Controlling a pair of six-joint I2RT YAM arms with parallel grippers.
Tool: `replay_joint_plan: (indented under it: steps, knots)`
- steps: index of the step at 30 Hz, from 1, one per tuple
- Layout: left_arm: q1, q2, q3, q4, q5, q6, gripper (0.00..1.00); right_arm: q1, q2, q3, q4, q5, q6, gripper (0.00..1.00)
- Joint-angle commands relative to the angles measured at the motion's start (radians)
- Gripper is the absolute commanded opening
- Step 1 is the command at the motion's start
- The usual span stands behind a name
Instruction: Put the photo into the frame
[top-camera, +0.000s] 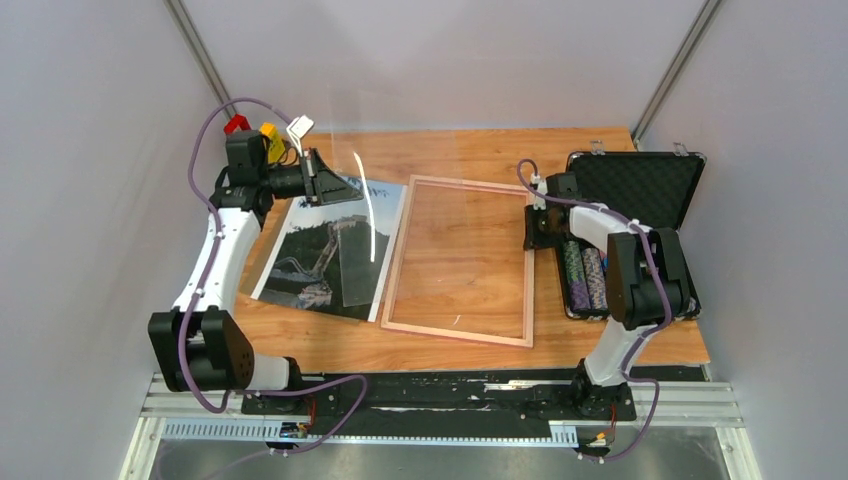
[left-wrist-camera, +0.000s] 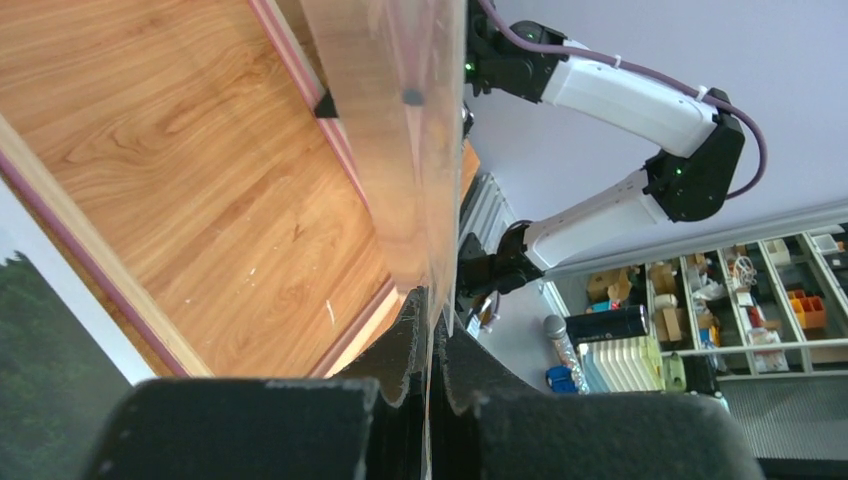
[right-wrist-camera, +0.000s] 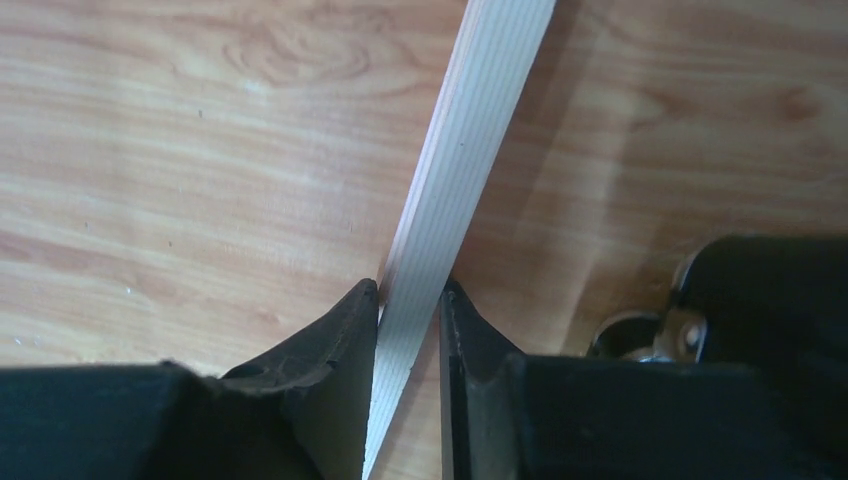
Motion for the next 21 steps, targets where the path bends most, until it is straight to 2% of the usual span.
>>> replay_joint_plan:
  steps: [1, 3, 6, 8, 12, 14, 18, 21]
  knots:
    - [-0.026, -0.026, -0.011, 0.120, 0.002, -0.063, 0.00, -0.003, 0.061, 0.097, 0.024, -0.017, 0.001, 0.18]
    - [-0.052, -0.010, -0.022, 0.151, -0.001, -0.080, 0.00, -0.004, 0.086, 0.126, 0.023, -0.014, 0.001, 0.17]
    - [-0.070, 0.009, -0.072, 0.322, 0.008, -0.199, 0.00, -0.006, 0.115, 0.173, 0.024, -0.019, 0.001, 0.19]
    - [-0.079, 0.020, -0.099, 0.428, 0.010, -0.272, 0.00, -0.006, 0.118, 0.192, 0.021, -0.023, 0.030, 0.27]
    - [-0.094, 0.047, -0.125, 0.537, 0.003, -0.342, 0.00, -0.008, 0.071, 0.201, 0.007, -0.023, 0.032, 0.53]
    - [-0.098, 0.060, -0.148, 0.631, -0.002, -0.410, 0.00, -0.009, 0.031, 0.200, -0.002, -0.035, 0.027, 0.61]
    - [-0.107, 0.098, -0.192, 0.836, -0.016, -0.566, 0.00, -0.014, -0.058, 0.194, -0.024, -0.052, 0.018, 0.69]
    - [-0.119, 0.147, -0.199, 0.916, -0.018, -0.647, 0.00, -0.029, -0.115, 0.189, -0.040, -0.031, 0.014, 0.71]
